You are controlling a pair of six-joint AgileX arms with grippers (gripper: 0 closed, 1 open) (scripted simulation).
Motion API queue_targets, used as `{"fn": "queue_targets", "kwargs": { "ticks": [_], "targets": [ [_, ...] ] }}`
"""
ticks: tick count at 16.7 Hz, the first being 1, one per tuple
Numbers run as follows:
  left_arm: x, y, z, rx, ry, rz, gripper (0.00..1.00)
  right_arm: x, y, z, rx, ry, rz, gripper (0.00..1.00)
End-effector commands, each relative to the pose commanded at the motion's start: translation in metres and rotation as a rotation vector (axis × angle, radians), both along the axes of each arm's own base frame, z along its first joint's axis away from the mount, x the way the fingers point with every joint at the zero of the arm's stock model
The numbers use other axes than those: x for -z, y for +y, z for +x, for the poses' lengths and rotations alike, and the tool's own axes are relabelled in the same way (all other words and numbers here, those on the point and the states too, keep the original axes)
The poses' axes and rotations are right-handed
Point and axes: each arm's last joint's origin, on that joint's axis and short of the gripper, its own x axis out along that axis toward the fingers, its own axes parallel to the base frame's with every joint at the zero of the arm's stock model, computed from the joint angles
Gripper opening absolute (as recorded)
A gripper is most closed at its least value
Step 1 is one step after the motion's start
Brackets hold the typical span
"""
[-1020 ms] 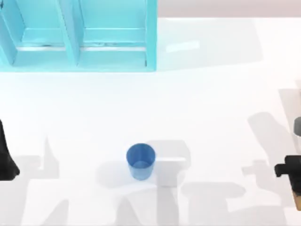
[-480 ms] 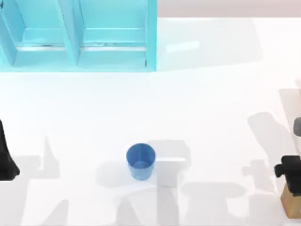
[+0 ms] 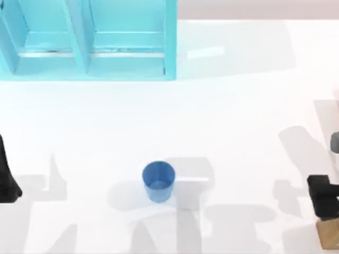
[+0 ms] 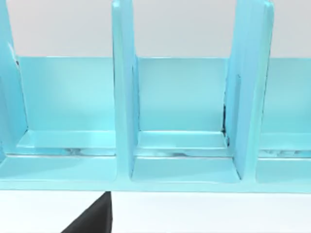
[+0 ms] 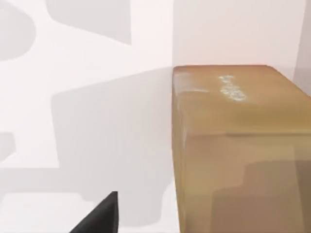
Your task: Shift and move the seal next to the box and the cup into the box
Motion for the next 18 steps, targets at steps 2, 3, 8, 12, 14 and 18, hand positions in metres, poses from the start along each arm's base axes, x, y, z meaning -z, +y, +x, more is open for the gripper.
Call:
{"fn": "queue_targets", "kwargs": {
  "ticks": [2, 3, 8, 12, 14, 18],
  "targets": [
    [0.000, 0.000, 0.000, 0.000, 0.000, 0.000, 1.00, 0.000, 0.000, 0.000, 0.000, 0.000, 0.000, 1.00],
    [0.000, 0.000, 0.000, 0.000, 0.000, 0.000, 1.00, -0.001, 0.000, 0.000, 0.000, -0.001, 0.000, 1.00],
    [0.000, 0.000, 0.000, 0.000, 0.000, 0.000, 1.00, -0.040, 0.002, 0.006, 0.002, 0.006, -0.001, 1.00],
    [0.000, 0.000, 0.000, 0.000, 0.000, 0.000, 1.00, -0.087, 0.001, 0.002, 0.001, 0.007, -0.002, 1.00],
    [0.000, 0.000, 0.000, 0.000, 0.000, 0.000, 1.00, -0.099, 0.000, 0.000, 0.001, 0.000, 0.000, 1.00],
    [0.000, 0.000, 0.000, 0.000, 0.000, 0.000, 1.00, -0.099, 0.001, 0.001, -0.002, 0.003, -0.001, 1.00]
  ]
}}
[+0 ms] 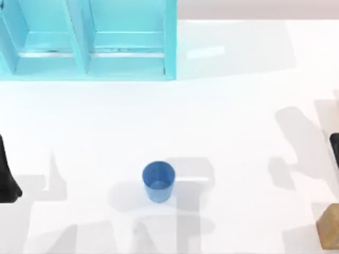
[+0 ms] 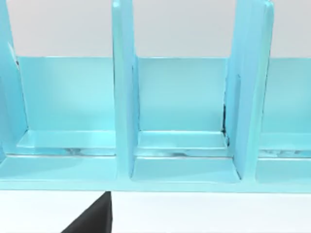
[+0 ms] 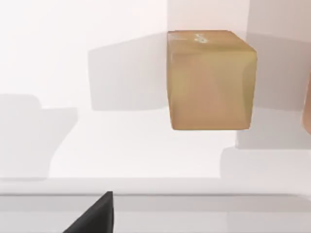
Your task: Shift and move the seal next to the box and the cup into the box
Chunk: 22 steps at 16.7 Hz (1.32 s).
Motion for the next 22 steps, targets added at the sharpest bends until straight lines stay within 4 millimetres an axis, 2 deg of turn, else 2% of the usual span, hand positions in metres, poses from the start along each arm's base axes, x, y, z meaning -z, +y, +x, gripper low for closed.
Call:
{"fn": "queue_targets", "kwargs": {
  "ticks": [3, 6, 8, 11, 14, 16, 18, 22],
  "targets": [
    [0.000, 0.000, 0.000, 0.000, 0.000, 0.000, 1.00, -0.002, 0.009, 0.007, 0.000, -0.003, 0.001, 1.00],
    [0.000, 0.000, 0.000, 0.000, 0.000, 0.000, 1.00, -0.006, 0.042, 0.032, 0.002, -0.009, 0.003, 1.00],
    [0.000, 0.000, 0.000, 0.000, 0.000, 0.000, 1.00, -0.001, 0.078, 0.055, 0.004, 0.000, -0.001, 1.00],
    [0.000, 0.000, 0.000, 0.000, 0.000, 0.000, 1.00, 0.028, 0.147, 0.084, 0.004, 0.031, -0.025, 1.00],
    [0.000, 0.000, 0.000, 0.000, 0.000, 0.000, 1.00, 0.056, 0.212, 0.091, 0.002, 0.024, -0.023, 1.00],
    [0.000, 0.000, 0.000, 0.000, 0.000, 0.000, 1.00, 0.067, 0.242, 0.088, 0.001, 0.008, -0.009, 1.00],
    [0.000, 0.000, 0.000, 0.000, 0.000, 0.000, 1.00, 0.072, 0.257, 0.085, 0.001, 0.000, 0.000, 1.00],
    [0.000, 0.000, 0.000, 0.000, 0.000, 0.000, 1.00, 0.072, 0.257, 0.085, 0.003, 0.001, -0.001, 1.00]
  ]
}}
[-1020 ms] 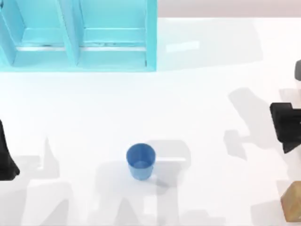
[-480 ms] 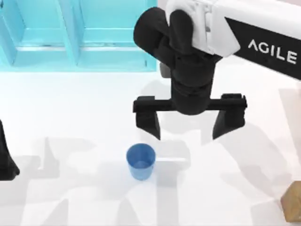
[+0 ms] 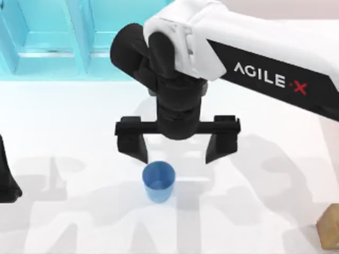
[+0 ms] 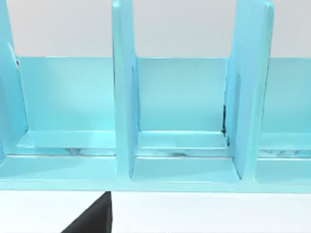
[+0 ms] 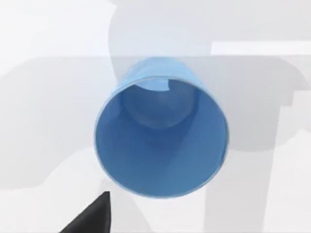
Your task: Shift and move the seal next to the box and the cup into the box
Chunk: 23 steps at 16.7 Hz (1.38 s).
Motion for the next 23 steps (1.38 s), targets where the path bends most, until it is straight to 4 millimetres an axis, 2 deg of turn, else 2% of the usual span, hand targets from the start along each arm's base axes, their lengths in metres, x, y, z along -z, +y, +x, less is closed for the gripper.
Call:
{"fn": "queue_targets", "kwargs": {
  "ticks": [3, 10, 15, 23],
  "targets": [
    [0.000, 0.000, 0.000, 0.000, 0.000, 0.000, 1.00, 0.011, 0.001, 0.000, -0.002, -0.001, 0.000, 1.00],
    [0.000, 0.000, 0.000, 0.000, 0.000, 0.000, 1.00, 0.075, 0.002, 0.000, -0.003, -0.003, 0.002, 1.00],
    [0.000, 0.000, 0.000, 0.000, 0.000, 0.000, 1.00, 0.080, 0.002, -0.001, -0.003, -0.002, 0.001, 1.00],
    [0.000, 0.000, 0.000, 0.000, 0.000, 0.000, 1.00, 0.080, 0.002, -0.001, -0.003, -0.002, 0.001, 0.40]
  ]
}}
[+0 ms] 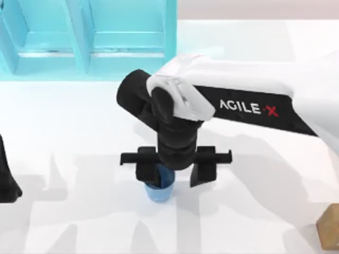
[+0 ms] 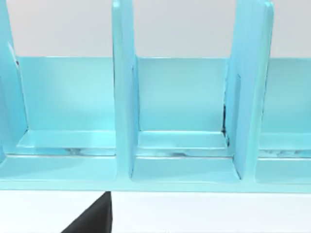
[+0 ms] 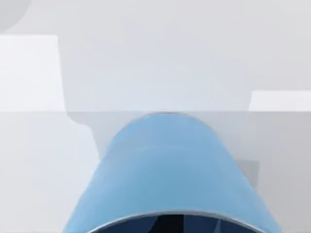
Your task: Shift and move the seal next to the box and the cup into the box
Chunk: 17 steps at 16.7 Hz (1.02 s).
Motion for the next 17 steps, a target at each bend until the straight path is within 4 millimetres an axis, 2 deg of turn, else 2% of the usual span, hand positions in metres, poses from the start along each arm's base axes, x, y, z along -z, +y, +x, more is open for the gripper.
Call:
{"fn": "queue_targets", "kwargs": {
  "ticks": [5, 15, 17],
  "targets": [
    [0.000, 0.000, 0.000, 0.000, 0.000, 0.000, 1.00, 0.000, 0.000, 0.000, 0.000, 0.000, 0.000, 0.02],
    [0.000, 0.000, 0.000, 0.000, 0.000, 0.000, 1.00, -0.002, -0.002, 0.001, 0.003, 0.000, 0.001, 0.00],
    [0.000, 0.000, 0.000, 0.000, 0.000, 0.000, 1.00, -0.012, -0.016, 0.005, 0.006, 0.009, -0.007, 0.00]
  ]
}}
